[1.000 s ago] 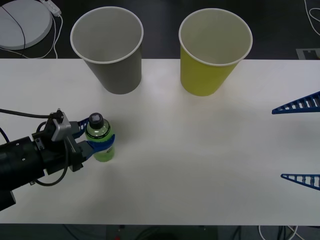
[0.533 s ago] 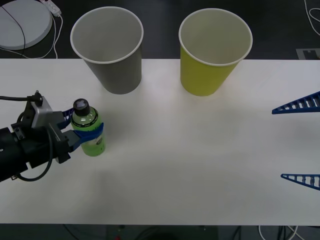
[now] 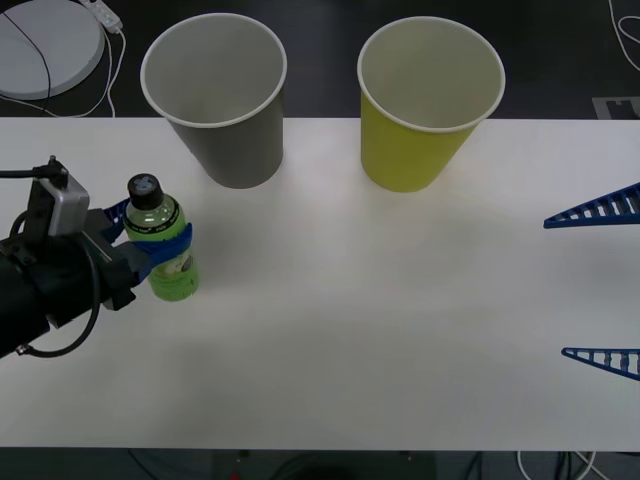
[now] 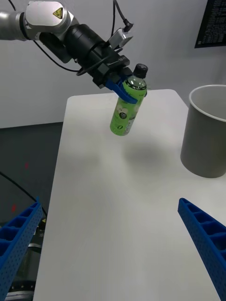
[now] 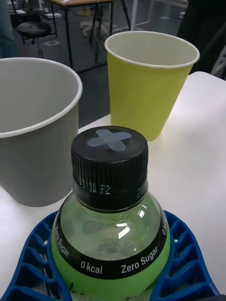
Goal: Put the can into the green bin and the plastic bottle into the gray bin
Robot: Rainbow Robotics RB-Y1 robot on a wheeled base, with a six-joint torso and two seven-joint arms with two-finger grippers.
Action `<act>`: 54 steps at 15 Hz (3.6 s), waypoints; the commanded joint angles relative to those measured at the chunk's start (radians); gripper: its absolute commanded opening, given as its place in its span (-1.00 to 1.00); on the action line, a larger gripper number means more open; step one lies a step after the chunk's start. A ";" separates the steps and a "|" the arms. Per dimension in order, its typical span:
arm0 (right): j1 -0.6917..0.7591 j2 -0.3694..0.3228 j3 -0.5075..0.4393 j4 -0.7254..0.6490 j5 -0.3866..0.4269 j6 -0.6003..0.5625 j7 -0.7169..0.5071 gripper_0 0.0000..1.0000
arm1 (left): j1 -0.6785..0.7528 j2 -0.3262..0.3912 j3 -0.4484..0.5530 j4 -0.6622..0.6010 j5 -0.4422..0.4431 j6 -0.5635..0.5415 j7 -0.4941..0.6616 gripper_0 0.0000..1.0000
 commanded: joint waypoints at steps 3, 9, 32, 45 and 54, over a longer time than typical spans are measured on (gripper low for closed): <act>0.000 0.000 0.000 0.000 0.000 0.000 0.000 1.00 | 0.043 0.000 0.035 -0.107 -0.175 0.000 0.216 -1.00; 0.000 0.000 0.000 0.000 0.000 0.000 0.000 1.00 | 0.056 0.026 0.074 -0.161 -0.288 -0.002 0.390 -1.00; 0.000 0.000 0.000 0.000 0.000 0.000 0.000 1.00 | -0.220 0.169 0.356 -0.069 -0.153 -0.463 0.529 -1.00; 0.000 0.000 0.000 0.000 0.000 0.000 0.000 1.00 | -0.633 0.380 0.263 0.187 0.045 -0.784 0.491 -1.00; 0.000 0.000 0.000 0.000 0.000 0.000 0.000 1.00 | -0.863 0.379 0.095 0.310 0.046 -0.793 0.454 -1.00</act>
